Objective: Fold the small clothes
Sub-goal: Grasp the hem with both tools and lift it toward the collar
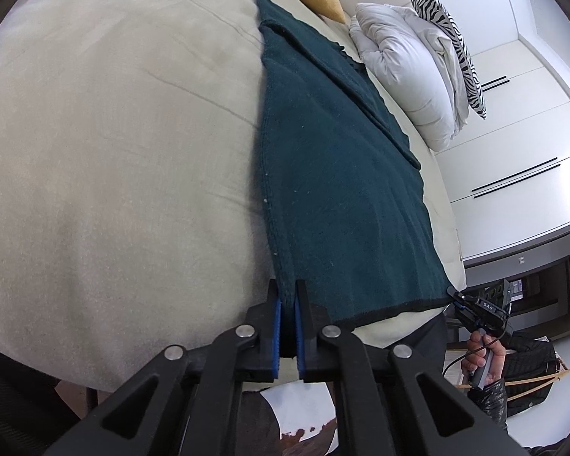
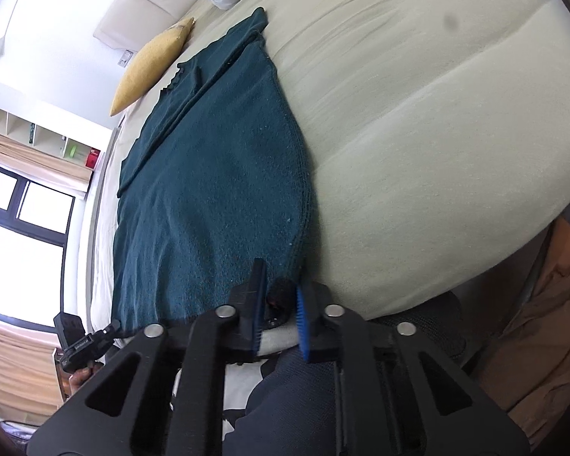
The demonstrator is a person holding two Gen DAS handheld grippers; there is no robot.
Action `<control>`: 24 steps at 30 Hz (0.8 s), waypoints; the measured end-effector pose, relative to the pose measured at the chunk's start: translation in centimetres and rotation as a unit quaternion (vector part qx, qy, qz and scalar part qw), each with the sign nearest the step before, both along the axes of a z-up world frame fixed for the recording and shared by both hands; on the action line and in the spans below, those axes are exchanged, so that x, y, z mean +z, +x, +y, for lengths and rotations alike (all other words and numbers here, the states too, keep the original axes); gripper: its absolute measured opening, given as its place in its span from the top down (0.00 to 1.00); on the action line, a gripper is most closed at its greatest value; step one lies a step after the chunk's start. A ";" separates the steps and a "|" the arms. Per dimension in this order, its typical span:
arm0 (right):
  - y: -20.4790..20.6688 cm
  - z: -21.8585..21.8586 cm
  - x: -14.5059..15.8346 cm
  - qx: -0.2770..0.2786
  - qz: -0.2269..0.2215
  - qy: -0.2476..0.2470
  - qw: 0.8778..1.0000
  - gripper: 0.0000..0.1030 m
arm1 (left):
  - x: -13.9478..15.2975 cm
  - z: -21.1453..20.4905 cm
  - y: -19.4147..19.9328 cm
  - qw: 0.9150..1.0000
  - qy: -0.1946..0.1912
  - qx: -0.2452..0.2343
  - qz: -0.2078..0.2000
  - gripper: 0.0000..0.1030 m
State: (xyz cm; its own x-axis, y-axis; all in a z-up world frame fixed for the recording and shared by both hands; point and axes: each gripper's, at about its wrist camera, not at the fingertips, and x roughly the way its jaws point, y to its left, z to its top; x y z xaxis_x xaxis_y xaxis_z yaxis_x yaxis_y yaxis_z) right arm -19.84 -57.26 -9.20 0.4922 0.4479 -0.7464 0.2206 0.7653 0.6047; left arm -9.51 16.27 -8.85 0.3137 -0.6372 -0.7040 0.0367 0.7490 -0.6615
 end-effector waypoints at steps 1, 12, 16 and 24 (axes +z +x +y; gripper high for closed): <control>0.0 0.0 0.1 -0.002 -0.003 -0.002 1.000 0.93 | 0.2 0.0 0.0 1.000 -0.003 0.002 -0.004 0.94; 0.7 0.6 3.6 -0.006 -0.056 -0.011 0.998 0.95 | 3.7 1.4 1.3 0.996 -0.078 0.029 -0.044 0.94; 1.8 1.1 5.2 -0.008 -0.080 -0.002 0.997 0.95 | 5.4 1.7 2.9 0.991 -0.111 0.038 -0.061 0.94; 6.4 2.5 8.6 -0.014 -0.125 0.026 0.992 0.95 | 8.0 1.7 6.8 0.985 -0.138 0.052 -0.088 0.94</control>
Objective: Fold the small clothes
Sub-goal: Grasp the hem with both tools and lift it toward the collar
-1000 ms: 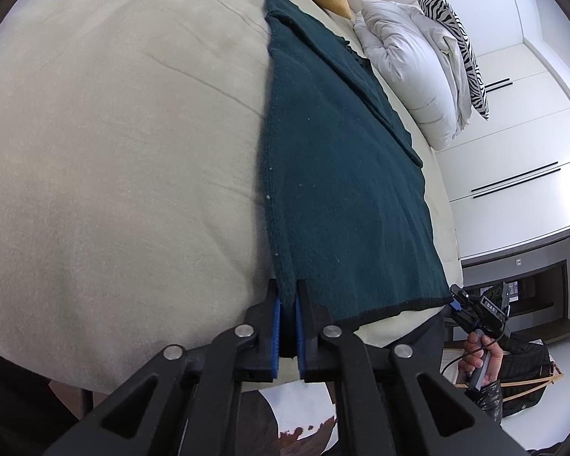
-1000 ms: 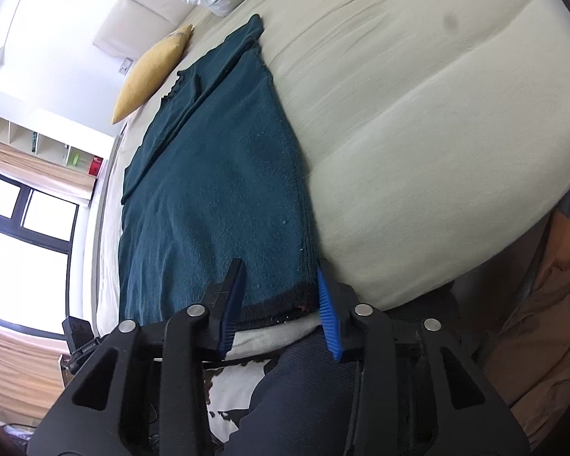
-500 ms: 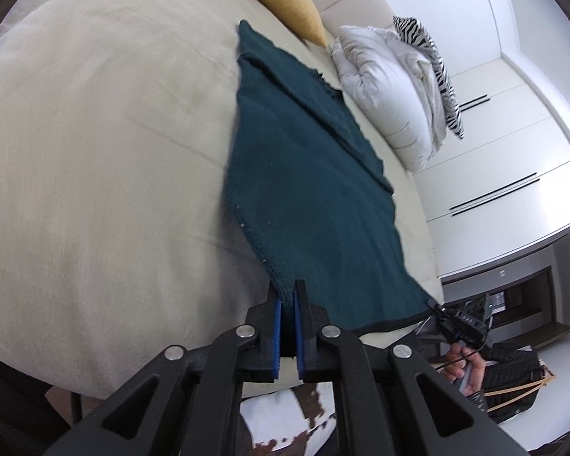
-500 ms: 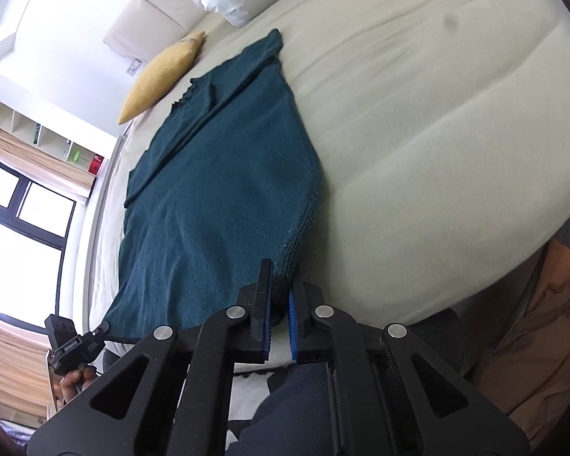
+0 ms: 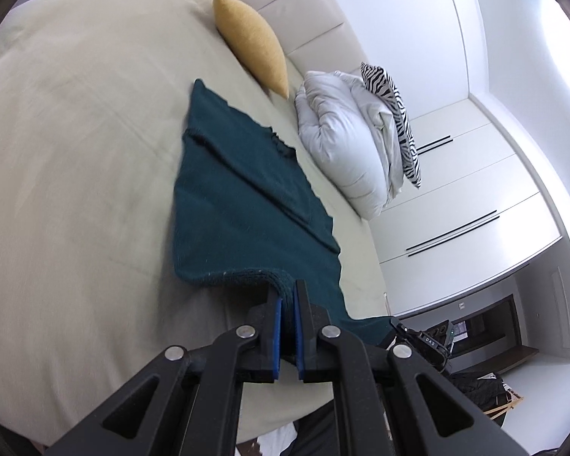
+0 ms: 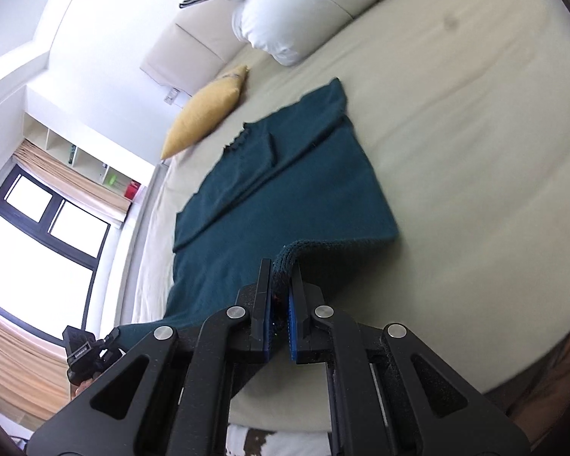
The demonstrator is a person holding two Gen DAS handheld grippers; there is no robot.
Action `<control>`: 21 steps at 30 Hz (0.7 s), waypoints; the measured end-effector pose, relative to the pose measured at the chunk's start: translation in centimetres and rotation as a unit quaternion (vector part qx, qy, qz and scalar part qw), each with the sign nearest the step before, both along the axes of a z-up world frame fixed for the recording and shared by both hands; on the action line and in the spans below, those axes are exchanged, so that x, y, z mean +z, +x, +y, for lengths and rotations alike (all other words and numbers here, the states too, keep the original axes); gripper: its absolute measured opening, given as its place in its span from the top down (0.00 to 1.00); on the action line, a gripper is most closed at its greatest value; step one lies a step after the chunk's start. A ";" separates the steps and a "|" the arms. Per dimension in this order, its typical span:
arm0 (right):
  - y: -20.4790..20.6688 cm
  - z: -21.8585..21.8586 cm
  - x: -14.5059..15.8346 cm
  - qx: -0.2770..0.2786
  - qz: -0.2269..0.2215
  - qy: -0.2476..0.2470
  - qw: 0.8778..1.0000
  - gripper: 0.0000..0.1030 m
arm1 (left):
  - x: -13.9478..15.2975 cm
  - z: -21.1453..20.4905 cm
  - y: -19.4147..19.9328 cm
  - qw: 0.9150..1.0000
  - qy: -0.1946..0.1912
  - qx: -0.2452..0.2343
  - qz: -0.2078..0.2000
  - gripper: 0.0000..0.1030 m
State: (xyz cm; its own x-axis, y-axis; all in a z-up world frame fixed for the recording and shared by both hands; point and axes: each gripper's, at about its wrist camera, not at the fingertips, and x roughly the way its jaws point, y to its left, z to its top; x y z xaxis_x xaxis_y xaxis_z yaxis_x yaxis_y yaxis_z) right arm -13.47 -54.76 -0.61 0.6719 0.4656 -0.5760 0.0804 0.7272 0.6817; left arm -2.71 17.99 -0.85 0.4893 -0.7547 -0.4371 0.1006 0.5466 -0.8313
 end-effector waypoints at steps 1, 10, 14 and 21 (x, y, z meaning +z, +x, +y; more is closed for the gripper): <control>0.6 0.2 0.5 0.000 -0.006 0.001 1.000 0.95 | 0.2 0.0 0.5 1.000 -0.004 0.002 -0.002 0.94; 5.7 -0.1 3.3 -0.024 -0.043 0.007 0.999 0.95 | 0.9 0.4 4.9 1.000 -0.017 0.022 -0.009 0.94; 7.5 -0.1 3.6 -0.028 -0.049 0.001 0.998 0.95 | 0.8 0.3 6.5 0.999 -0.019 0.025 -0.007 0.94; 11.0 -0.7 3.9 -0.045 -0.059 -0.019 0.997 0.95 | 0.4 0.2 9.7 0.999 -0.017 0.034 0.001 0.94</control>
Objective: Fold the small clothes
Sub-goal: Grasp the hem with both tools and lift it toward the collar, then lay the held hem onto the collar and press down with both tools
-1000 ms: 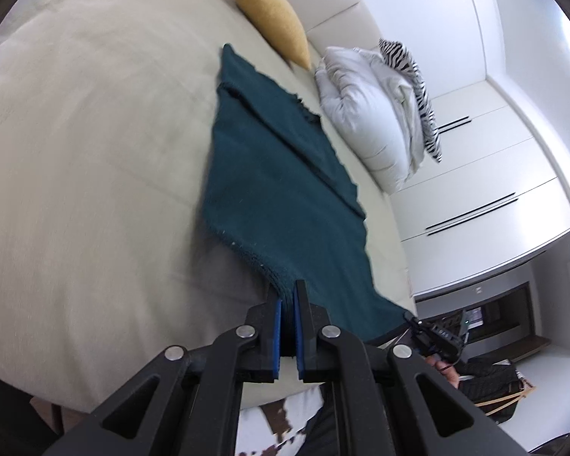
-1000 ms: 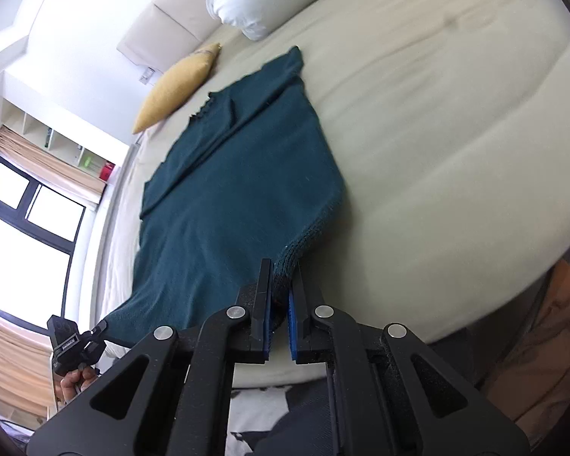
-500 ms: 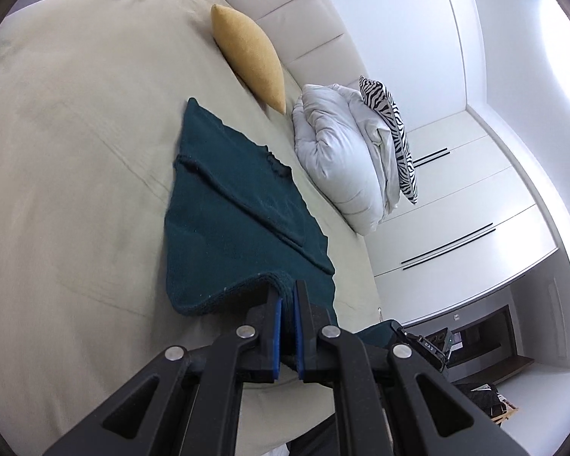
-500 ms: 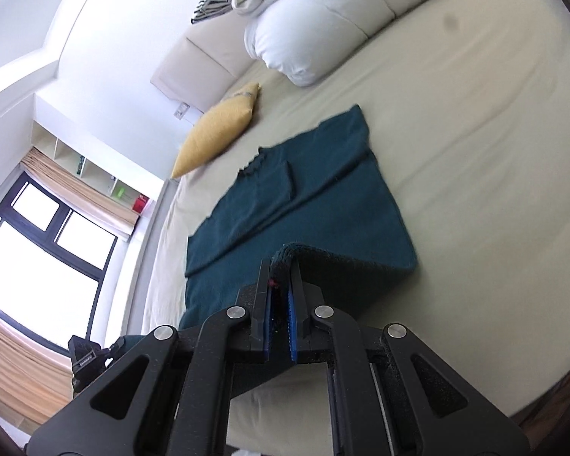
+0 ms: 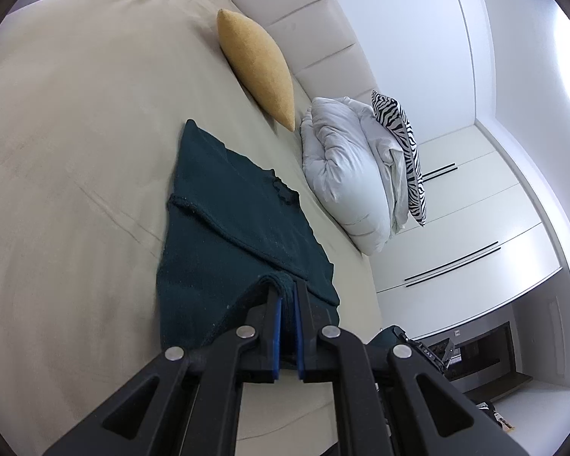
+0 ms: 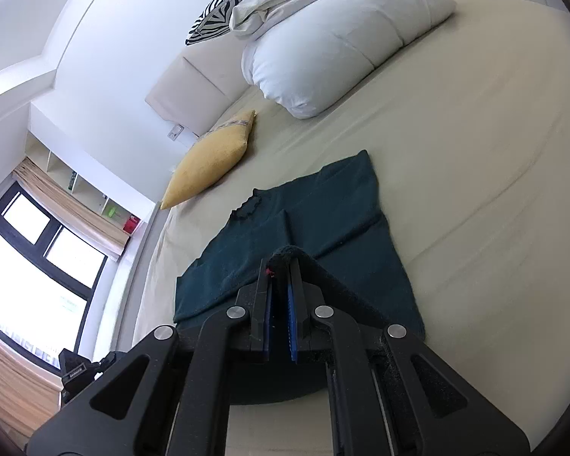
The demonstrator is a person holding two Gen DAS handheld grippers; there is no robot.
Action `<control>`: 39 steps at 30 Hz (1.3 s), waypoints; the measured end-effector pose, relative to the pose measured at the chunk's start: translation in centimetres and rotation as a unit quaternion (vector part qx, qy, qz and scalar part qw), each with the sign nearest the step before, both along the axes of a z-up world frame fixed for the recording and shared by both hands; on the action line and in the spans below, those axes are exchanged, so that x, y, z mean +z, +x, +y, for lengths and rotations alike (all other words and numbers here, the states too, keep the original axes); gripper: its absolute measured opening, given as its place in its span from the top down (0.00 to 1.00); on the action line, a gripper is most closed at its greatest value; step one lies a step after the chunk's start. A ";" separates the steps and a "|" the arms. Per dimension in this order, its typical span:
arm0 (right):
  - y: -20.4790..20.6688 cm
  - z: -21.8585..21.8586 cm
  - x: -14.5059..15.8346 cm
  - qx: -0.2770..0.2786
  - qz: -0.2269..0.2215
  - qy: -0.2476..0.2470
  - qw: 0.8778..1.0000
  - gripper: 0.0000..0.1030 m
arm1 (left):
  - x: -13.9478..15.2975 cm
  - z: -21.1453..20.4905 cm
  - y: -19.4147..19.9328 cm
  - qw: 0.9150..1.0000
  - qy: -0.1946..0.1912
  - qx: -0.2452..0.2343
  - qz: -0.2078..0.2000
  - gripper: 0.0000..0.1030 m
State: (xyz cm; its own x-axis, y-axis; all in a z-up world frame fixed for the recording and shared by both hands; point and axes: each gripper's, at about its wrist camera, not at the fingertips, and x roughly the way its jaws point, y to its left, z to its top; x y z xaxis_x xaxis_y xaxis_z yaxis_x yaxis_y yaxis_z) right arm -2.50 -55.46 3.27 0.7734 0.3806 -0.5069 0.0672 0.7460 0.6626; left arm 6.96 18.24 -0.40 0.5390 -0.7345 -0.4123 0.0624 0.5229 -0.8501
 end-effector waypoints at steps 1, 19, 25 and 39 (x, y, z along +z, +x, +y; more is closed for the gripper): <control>0.6 -0.1 0.1 -0.003 -0.001 -0.004 1.000 0.95 | 0.0 -0.1 0.6 1.000 0.001 0.001 0.000 0.94; 11.6 0.2 -0.8 -0.028 0.004 -0.081 0.996 0.95 | -0.6 -1.4 11.1 1.000 0.025 0.015 0.000 0.94; 15.9 0.6 -2.0 -0.032 0.014 -0.090 0.995 0.95 | -1.8 -1.5 14.6 0.999 0.029 0.026 0.008 0.94; 23.6 0.8 -6.1 -0.036 0.040 -0.103 0.993 0.95 | -4.3 -2.7 20.9 0.998 0.053 0.035 0.016 0.94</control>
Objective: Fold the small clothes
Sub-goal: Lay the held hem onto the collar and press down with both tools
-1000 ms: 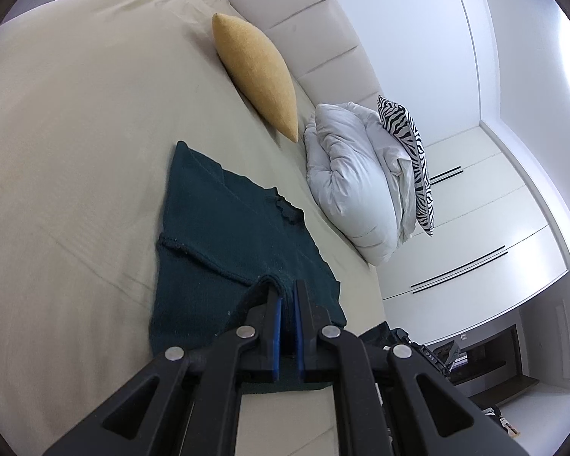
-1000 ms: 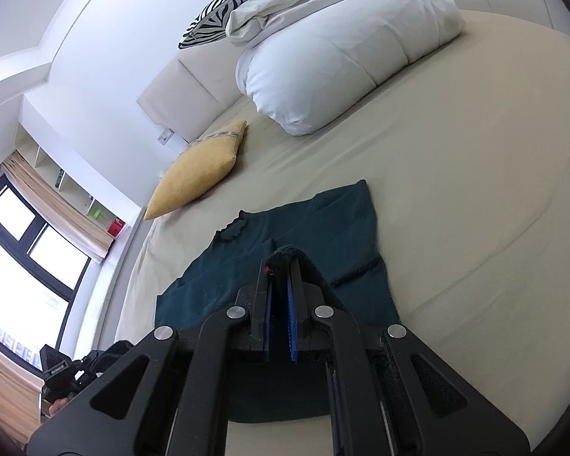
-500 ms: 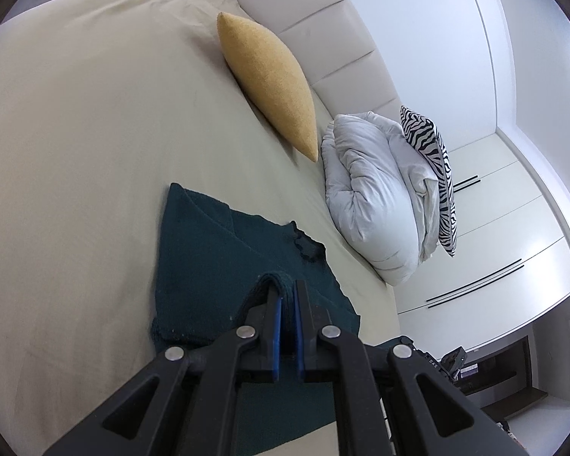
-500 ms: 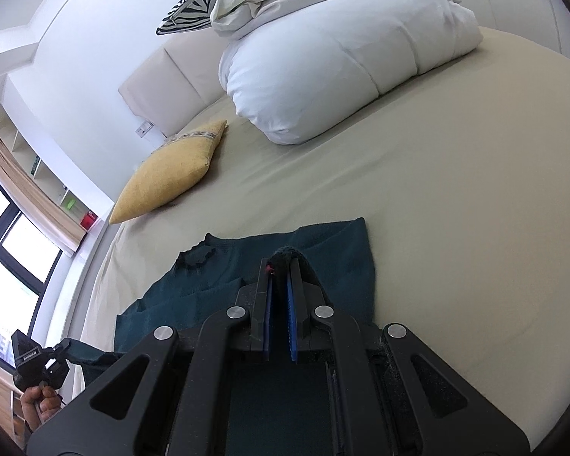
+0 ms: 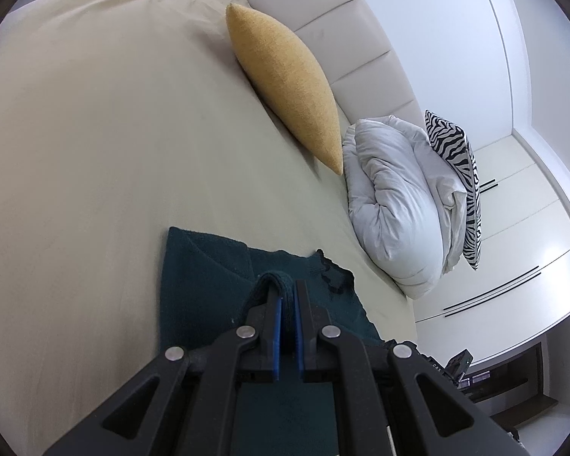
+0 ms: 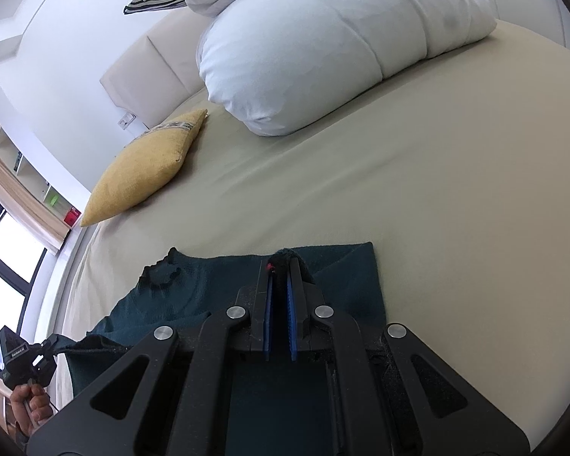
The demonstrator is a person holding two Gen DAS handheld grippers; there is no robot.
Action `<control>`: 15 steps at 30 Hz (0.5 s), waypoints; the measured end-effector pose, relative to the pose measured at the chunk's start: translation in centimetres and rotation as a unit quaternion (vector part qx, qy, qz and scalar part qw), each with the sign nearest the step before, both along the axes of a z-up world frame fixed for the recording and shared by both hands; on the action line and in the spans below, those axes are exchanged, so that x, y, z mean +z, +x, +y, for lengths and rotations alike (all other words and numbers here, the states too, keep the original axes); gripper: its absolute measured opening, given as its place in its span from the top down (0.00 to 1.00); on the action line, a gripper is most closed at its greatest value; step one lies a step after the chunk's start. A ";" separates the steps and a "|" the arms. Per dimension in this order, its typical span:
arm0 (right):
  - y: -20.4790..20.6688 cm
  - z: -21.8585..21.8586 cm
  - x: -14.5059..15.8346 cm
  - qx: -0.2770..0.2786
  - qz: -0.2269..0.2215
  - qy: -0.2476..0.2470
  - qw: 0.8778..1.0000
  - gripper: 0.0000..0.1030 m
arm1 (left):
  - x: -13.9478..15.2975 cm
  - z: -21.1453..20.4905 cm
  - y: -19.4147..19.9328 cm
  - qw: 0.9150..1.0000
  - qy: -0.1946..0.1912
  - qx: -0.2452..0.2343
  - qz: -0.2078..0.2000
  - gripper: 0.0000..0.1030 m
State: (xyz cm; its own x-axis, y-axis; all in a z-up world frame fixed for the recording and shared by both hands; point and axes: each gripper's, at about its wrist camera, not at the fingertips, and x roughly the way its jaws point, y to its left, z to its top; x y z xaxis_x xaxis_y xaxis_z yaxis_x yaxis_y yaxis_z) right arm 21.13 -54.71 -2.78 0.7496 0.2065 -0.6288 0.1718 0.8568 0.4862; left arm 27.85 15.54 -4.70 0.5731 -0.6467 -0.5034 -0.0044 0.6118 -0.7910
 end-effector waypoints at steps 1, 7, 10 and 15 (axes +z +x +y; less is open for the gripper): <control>0.4 0.0 -0.3 0.000 0.002 -0.001 1.000 0.95 | -0.3 -0.1 0.4 1.000 0.002 0.001 0.002 0.94; 3.0 0.2 -1.2 -0.003 0.008 -0.009 1.000 0.95 | -1.5 -0.3 2.9 1.000 0.020 0.002 0.007 0.94; 4.6 0.3 -1.5 -0.008 0.010 -0.012 1.000 0.95 | -2.1 -0.7 4.3 0.999 0.032 0.001 0.011 0.94; 7.3 0.3 -2.9 -0.033 0.030 -0.007 0.999 0.91 | -3.5 -1.5 6.5 0.998 0.062 0.000 0.022 0.92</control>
